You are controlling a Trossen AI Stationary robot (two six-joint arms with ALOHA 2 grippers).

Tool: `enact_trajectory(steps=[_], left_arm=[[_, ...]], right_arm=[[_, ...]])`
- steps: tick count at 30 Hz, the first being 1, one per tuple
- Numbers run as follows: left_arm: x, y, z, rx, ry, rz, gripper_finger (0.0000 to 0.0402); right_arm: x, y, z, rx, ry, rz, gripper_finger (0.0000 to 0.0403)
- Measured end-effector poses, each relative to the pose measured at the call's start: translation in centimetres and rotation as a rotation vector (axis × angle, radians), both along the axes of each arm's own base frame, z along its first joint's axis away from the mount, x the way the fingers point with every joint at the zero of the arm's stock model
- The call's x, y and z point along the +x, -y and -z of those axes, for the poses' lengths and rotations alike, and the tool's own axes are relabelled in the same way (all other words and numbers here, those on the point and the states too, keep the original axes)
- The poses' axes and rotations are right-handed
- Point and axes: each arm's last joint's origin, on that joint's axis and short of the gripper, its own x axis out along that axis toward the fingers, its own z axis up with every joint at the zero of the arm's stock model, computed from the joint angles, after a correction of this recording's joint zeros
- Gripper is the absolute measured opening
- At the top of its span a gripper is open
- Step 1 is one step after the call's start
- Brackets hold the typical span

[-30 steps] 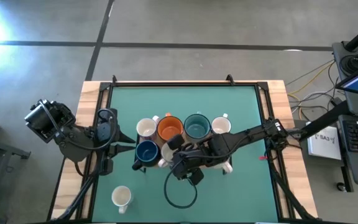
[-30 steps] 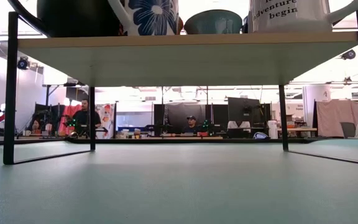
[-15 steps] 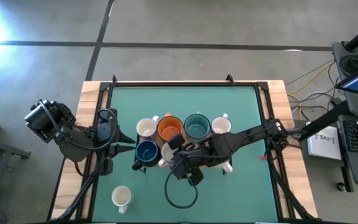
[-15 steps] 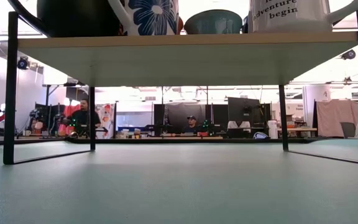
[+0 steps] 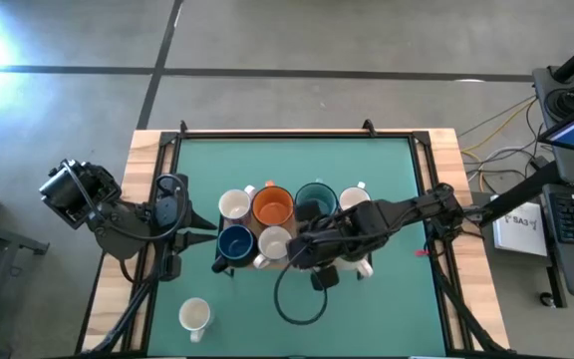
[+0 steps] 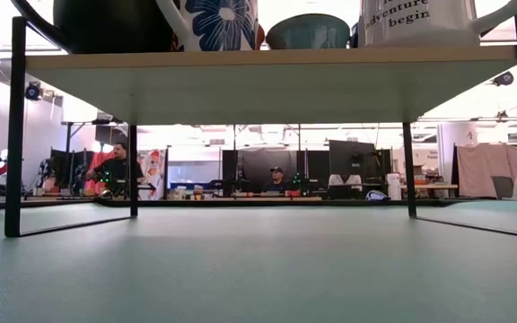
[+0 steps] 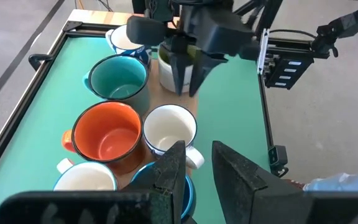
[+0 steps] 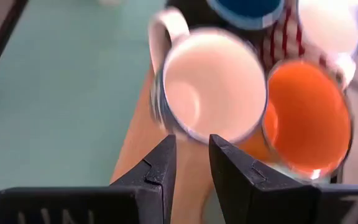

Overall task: Place coffee mugs
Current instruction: Put the blue patterned mug on the shelf, then put the white patterned mug on the shelf

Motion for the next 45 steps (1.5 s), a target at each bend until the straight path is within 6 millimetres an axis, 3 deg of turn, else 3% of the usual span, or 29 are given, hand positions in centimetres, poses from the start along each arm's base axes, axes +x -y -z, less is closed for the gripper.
enact_trajectory(steps=[7, 21, 35, 45], left_arm=[[0.0, 0.0, 0.0, 0.002, 0.000, 0.001, 0.0061], [0.0, 0.0, 0.0, -0.004, 0.000, -0.003, 0.0061], [0.0, 0.0, 0.0, -0.007, 0.000, -0.005, 0.0061], [0.0, 1.5, 1.1, -0.224, -0.104, -0.043, 0.0061]], right_arm=[[-0.4, 0.1, 0.5, 0.056, -0.052, 0.117, 0.0071], [0.6, -0.2, 2.4, 0.058, -0.062, 0.131, 0.0068], [1.1, -0.2, 2.6, 0.065, -0.033, 0.122, 0.0068], [-0.1, 0.1, 2.4, 0.079, -0.095, 0.190, 0.0068]])
